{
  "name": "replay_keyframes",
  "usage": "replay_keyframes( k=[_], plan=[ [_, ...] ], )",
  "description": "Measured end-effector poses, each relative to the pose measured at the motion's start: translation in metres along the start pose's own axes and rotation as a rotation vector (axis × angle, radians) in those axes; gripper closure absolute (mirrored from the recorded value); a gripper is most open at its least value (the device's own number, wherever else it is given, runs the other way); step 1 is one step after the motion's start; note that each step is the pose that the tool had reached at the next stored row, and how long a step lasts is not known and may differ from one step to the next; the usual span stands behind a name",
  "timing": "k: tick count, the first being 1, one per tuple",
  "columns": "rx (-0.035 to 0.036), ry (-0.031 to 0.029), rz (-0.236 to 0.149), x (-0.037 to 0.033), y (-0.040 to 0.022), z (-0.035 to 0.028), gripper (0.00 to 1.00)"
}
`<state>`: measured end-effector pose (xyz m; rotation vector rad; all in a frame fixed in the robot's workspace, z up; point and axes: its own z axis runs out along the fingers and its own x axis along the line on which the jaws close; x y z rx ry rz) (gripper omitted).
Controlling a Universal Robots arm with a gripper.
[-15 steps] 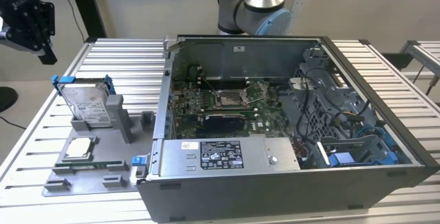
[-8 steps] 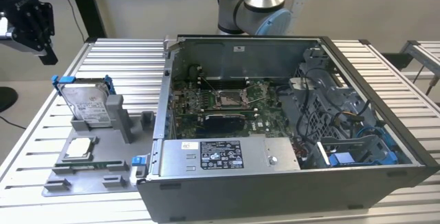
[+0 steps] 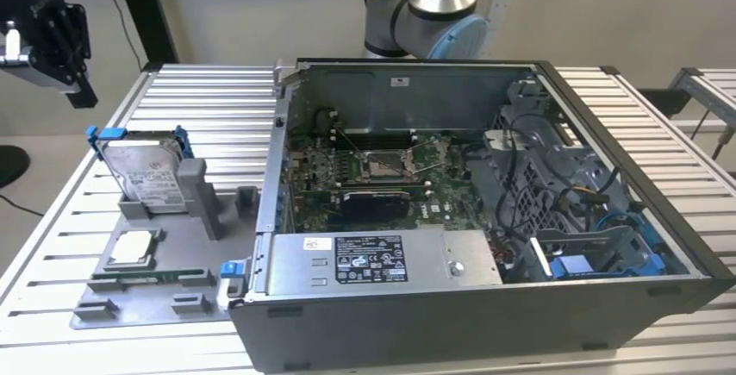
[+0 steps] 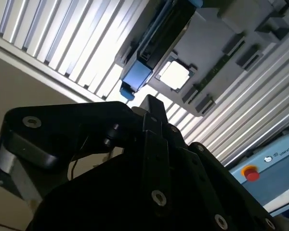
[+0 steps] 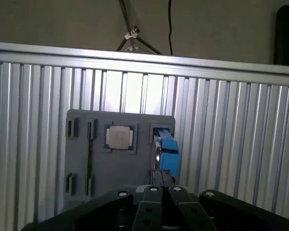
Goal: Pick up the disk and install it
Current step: 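Pick up the disk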
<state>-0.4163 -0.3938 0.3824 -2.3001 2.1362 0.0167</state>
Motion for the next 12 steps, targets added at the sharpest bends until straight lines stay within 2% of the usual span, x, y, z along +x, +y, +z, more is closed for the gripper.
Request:
replay_keyframes(
  k=[2,6,12],
  plan=[
    [-0.0022,-0.0048,-0.005,-0.0007,-0.0016,0.0001,1.0],
    [-0.0018,-0.0143,-0.009,-0.0021,-0.0035,0.0006,1.0],
    [-0.0026,-0.0146,-0.009,-0.0038,-0.0037,0.0011,1.0]
  ],
)
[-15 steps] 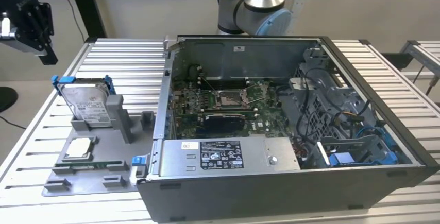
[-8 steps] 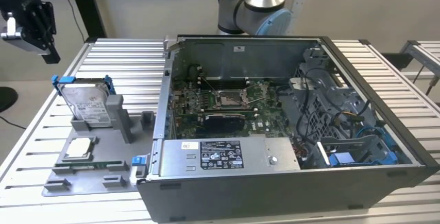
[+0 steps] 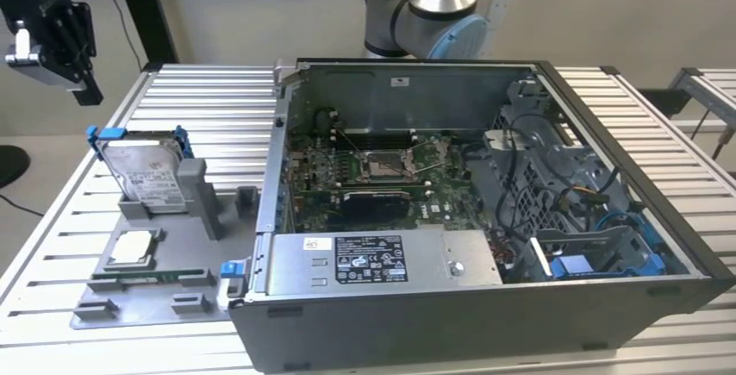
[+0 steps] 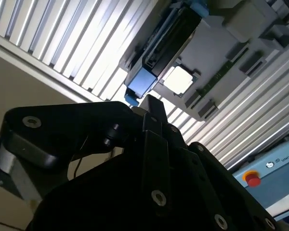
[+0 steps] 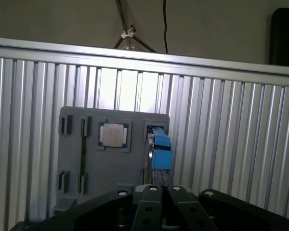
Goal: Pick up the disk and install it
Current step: 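Pick up the disk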
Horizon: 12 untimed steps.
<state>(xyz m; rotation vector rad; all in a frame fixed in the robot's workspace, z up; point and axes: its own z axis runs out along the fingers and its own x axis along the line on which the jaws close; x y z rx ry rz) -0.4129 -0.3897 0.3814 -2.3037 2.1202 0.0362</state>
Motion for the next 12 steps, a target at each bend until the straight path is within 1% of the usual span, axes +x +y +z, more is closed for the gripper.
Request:
replay_keyframes(
  k=[7,8,12],
  plan=[
    [-0.0001,0.0,0.0,-0.0002,0.0,0.0001,1.0],
    [-0.0001,0.0,0.0,-0.0002,0.0,0.0001,0.0],
    [-0.0001,0.0,0.0,-0.0003,0.0,0.0002,0.0]
  ],
)
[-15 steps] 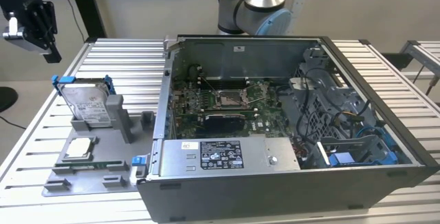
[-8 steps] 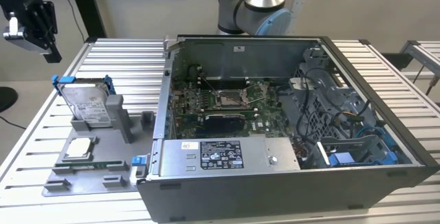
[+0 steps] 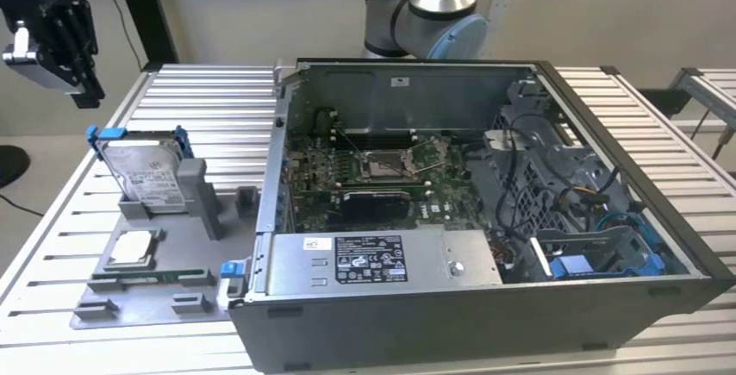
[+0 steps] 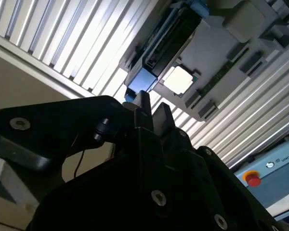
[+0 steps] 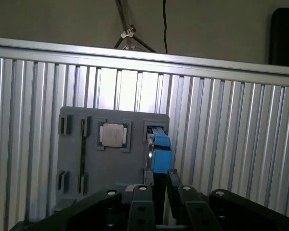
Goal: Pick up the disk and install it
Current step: 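Pick up the disk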
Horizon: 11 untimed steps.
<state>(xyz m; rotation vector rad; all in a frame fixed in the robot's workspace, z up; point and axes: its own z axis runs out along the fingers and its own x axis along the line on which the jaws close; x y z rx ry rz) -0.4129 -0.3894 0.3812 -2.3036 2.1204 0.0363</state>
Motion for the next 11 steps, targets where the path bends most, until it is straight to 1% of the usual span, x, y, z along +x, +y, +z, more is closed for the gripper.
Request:
replay_keyframes(
  k=[11],
  plan=[
    [0.0,0.0,0.0,-0.0002,0.0,0.0002,0.0]
  ],
)
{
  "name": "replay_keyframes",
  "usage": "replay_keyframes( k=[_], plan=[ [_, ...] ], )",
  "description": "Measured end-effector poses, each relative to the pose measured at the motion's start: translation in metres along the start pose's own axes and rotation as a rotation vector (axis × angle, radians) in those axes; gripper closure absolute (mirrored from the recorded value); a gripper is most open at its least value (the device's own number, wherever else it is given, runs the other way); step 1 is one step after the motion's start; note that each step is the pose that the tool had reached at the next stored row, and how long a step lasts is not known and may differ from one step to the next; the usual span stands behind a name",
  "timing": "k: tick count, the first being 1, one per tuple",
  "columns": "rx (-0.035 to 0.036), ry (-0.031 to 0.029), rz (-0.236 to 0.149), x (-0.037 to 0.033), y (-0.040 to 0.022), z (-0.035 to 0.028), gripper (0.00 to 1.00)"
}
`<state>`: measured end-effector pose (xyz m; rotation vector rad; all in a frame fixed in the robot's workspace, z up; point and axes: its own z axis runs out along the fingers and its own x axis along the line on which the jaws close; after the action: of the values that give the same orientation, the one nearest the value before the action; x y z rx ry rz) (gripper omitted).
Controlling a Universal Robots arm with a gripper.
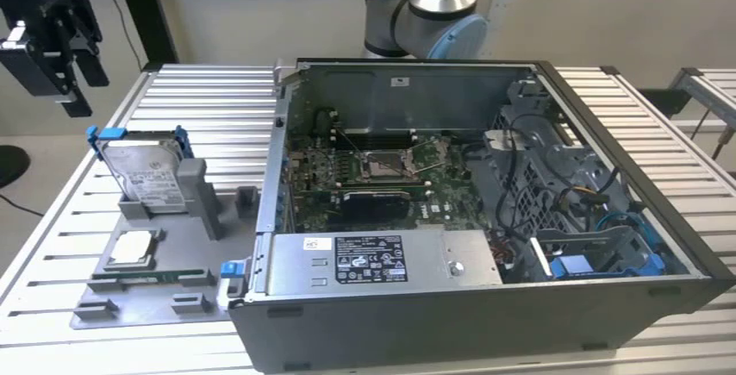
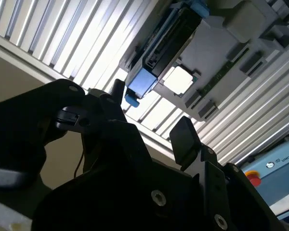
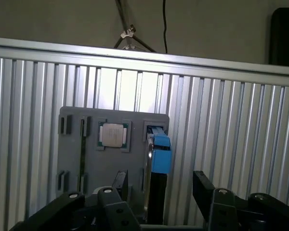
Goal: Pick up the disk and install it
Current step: 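Pick up the disk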
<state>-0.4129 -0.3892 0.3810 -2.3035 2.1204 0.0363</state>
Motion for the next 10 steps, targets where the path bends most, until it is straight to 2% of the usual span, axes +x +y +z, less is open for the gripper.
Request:
replay_keyframes(
  k=[4,10],
  plan=[
    [0.0,0.0001,0.0,0.0,-0.0001,0.0014,0.0],
    [-0.0015,0.0001,0.003,0.0,-0.0001,0.0118,0.0]
  ],
)
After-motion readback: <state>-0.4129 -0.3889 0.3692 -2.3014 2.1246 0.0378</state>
